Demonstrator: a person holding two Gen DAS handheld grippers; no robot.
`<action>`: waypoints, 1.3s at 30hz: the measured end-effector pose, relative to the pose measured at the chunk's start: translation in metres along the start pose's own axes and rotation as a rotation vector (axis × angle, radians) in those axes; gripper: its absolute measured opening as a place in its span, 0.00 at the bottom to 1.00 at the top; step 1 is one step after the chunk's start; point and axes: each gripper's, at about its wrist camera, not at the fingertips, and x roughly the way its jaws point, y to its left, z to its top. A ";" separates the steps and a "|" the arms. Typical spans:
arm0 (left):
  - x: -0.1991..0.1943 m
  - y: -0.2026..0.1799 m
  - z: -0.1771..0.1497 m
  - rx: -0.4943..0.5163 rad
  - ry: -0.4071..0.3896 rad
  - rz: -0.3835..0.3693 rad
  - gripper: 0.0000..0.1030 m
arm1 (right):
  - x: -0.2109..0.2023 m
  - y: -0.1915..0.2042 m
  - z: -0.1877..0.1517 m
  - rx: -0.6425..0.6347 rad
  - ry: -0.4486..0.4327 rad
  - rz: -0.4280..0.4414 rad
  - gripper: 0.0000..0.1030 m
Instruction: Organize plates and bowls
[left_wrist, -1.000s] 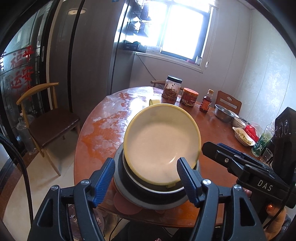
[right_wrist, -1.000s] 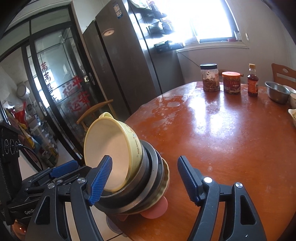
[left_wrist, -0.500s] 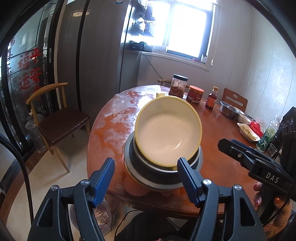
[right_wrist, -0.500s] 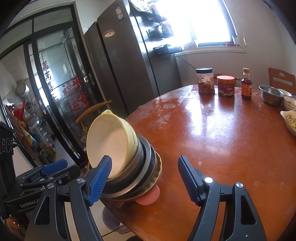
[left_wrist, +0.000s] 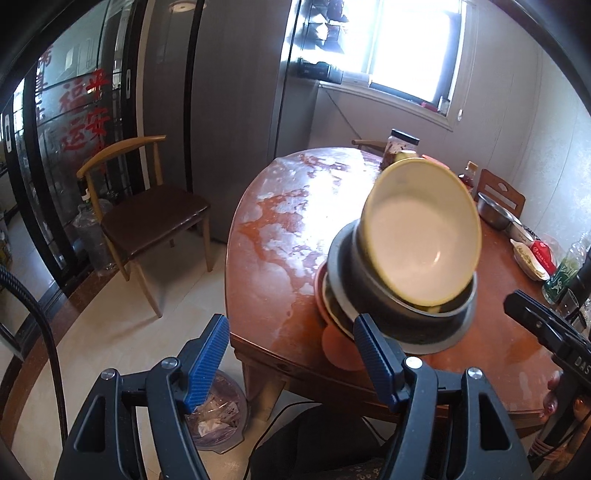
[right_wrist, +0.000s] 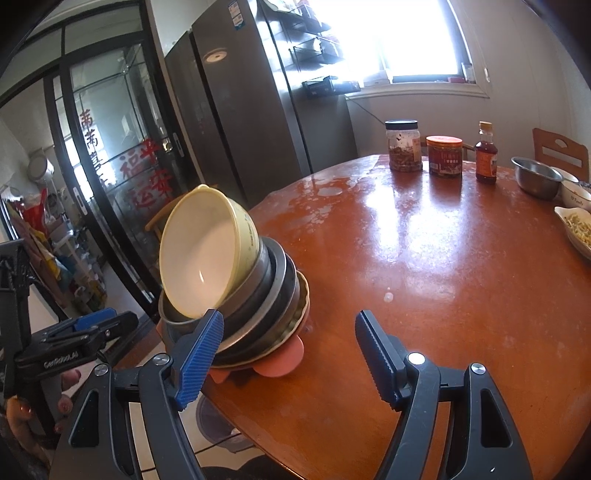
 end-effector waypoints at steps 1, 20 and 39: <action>0.004 0.002 0.003 -0.005 0.005 -0.005 0.67 | 0.001 0.000 -0.001 0.000 0.001 0.003 0.73; 0.066 -0.008 0.034 0.073 0.082 -0.137 0.67 | 0.038 0.001 0.001 -0.015 0.051 0.029 0.55; 0.098 -0.075 0.055 0.204 0.102 -0.224 0.65 | 0.030 -0.028 0.000 -0.105 0.035 0.011 0.54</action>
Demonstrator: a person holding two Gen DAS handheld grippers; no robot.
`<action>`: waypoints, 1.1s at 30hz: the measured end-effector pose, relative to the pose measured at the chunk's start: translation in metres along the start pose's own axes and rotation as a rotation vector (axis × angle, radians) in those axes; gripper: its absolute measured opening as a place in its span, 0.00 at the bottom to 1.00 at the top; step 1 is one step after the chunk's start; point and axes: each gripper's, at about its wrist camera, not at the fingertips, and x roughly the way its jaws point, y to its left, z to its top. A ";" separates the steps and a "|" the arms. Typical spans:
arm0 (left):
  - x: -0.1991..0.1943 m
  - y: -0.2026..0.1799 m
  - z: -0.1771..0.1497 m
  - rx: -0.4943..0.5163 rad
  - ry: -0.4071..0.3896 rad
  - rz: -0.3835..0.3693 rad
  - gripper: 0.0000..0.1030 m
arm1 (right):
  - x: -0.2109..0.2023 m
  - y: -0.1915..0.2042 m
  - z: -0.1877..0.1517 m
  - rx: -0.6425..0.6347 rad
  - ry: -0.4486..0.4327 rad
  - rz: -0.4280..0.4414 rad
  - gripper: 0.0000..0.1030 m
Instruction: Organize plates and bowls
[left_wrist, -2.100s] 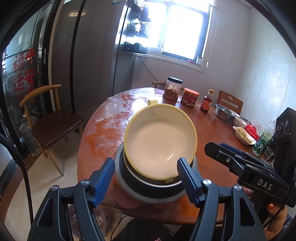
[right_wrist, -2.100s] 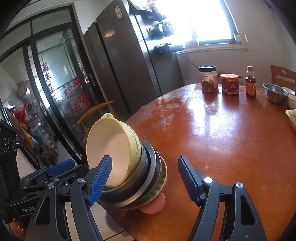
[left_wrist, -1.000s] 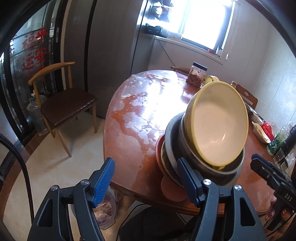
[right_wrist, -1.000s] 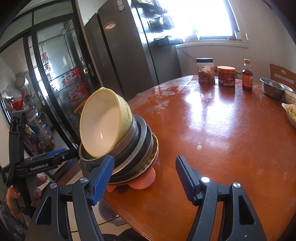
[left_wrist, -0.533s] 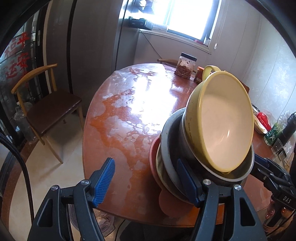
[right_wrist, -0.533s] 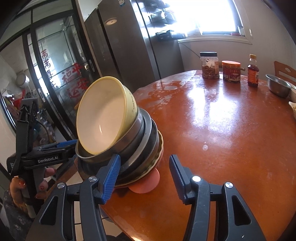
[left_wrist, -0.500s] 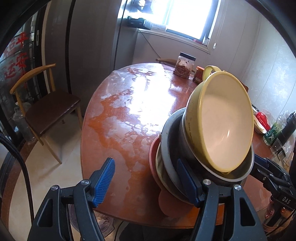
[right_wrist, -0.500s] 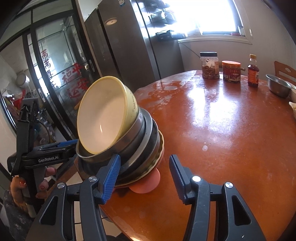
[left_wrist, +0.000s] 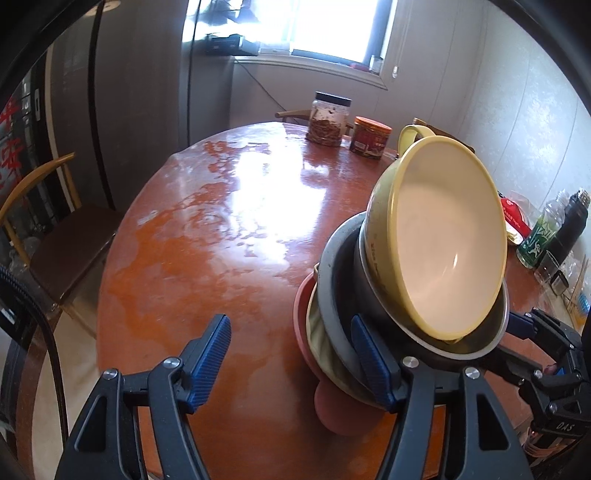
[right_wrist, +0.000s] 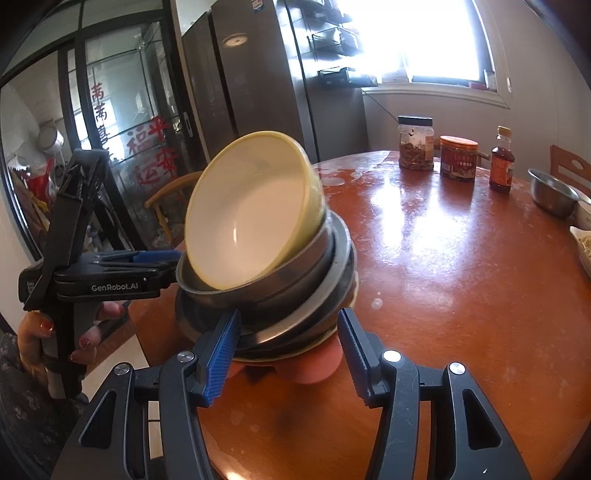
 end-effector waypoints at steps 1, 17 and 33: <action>0.002 -0.006 0.001 0.010 0.003 -0.005 0.65 | -0.001 -0.003 -0.001 0.005 0.004 0.001 0.54; 0.034 -0.090 0.015 0.121 0.032 -0.047 0.63 | -0.041 -0.059 -0.018 0.032 -0.018 -0.086 0.54; 0.051 -0.174 0.012 0.210 0.059 -0.100 0.63 | -0.092 -0.117 -0.041 0.119 -0.052 -0.155 0.54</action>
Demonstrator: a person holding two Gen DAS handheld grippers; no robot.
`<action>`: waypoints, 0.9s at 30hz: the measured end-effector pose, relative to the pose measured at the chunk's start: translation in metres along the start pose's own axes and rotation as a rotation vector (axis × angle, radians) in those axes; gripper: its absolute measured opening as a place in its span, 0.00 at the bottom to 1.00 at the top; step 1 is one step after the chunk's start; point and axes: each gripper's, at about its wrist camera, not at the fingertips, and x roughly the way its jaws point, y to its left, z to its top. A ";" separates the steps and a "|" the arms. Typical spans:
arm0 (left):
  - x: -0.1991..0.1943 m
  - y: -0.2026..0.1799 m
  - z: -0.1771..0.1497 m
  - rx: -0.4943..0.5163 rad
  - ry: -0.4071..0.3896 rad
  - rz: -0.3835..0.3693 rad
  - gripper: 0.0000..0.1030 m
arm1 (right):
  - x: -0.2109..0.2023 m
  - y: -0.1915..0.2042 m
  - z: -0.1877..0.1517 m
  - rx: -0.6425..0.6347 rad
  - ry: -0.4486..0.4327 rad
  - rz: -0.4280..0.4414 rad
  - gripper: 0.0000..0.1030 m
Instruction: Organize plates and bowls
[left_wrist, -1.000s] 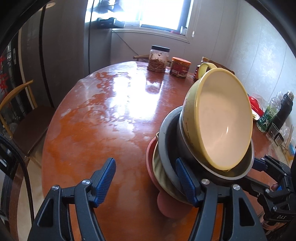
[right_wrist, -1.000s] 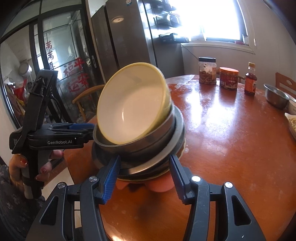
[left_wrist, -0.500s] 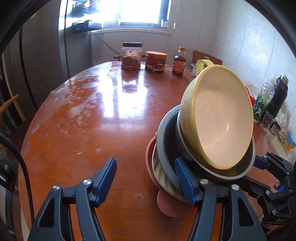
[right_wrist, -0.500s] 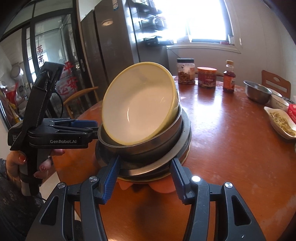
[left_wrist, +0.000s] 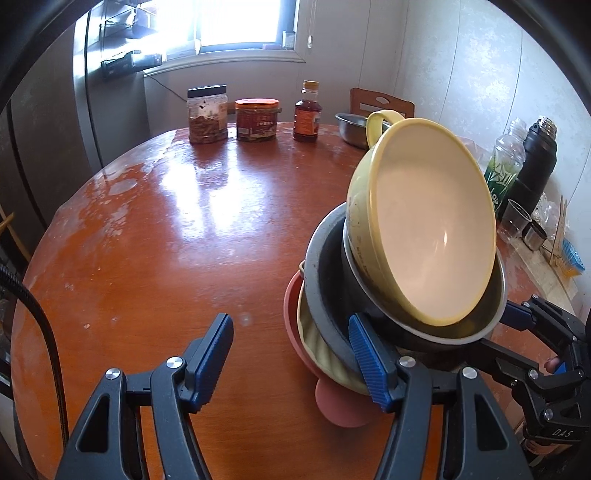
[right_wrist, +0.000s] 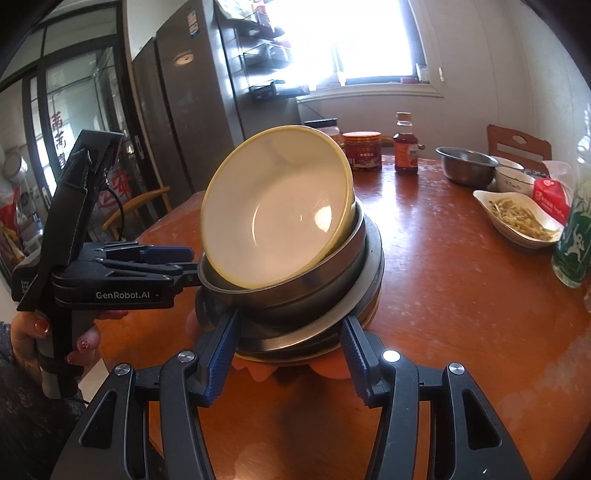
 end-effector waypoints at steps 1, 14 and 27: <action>0.001 -0.004 0.001 0.003 0.000 -0.001 0.63 | -0.002 -0.003 -0.001 0.004 -0.002 -0.003 0.54; 0.006 -0.038 0.003 0.022 -0.001 -0.022 0.63 | -0.020 -0.028 -0.009 0.055 -0.022 -0.026 0.54; 0.004 -0.044 -0.001 0.000 -0.016 0.016 0.63 | -0.025 -0.033 -0.010 0.077 -0.033 -0.030 0.54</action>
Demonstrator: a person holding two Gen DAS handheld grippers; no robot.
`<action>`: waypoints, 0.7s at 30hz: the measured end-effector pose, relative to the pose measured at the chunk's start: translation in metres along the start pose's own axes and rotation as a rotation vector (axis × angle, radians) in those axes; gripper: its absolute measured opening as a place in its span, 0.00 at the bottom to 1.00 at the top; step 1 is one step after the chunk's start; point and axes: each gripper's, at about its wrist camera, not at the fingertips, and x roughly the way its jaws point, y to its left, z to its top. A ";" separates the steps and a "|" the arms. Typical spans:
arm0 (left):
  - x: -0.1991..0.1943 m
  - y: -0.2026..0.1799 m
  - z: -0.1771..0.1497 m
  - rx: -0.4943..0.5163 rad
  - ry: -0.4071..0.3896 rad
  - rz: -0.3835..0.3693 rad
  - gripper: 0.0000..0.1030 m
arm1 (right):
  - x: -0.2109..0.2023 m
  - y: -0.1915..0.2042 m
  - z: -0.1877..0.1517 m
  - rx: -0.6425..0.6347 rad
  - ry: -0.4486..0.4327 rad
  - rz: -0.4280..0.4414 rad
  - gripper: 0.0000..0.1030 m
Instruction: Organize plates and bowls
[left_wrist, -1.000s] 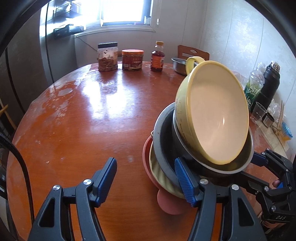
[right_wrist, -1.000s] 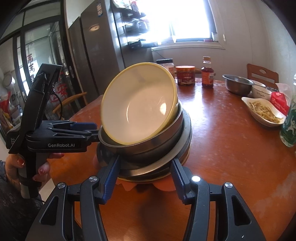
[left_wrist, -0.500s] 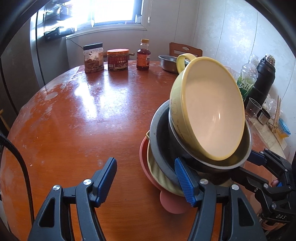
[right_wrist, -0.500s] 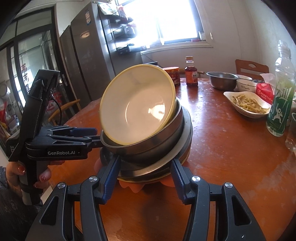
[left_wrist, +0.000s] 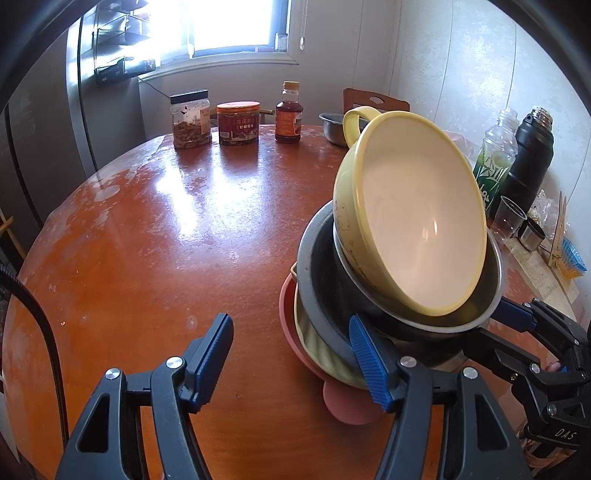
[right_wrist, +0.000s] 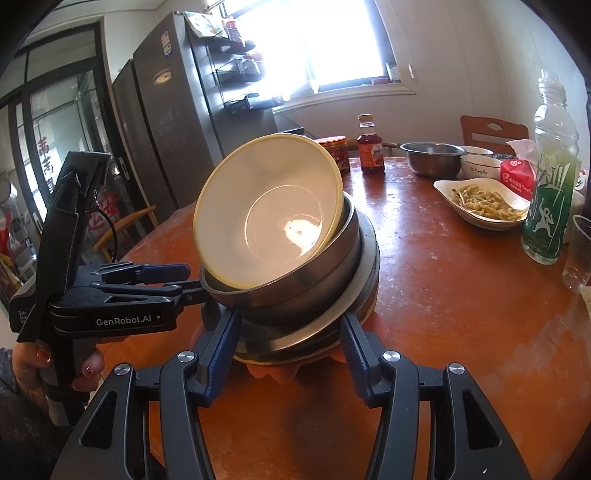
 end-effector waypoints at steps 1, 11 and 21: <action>0.000 -0.001 0.000 0.002 -0.001 0.005 0.63 | 0.000 0.001 0.000 0.002 0.000 -0.001 0.54; -0.004 0.001 -0.003 -0.009 -0.013 0.000 0.63 | -0.006 0.002 0.001 0.011 -0.010 -0.034 0.59; -0.015 0.009 -0.010 -0.016 -0.042 0.023 0.65 | -0.020 0.006 0.002 0.016 -0.042 -0.104 0.69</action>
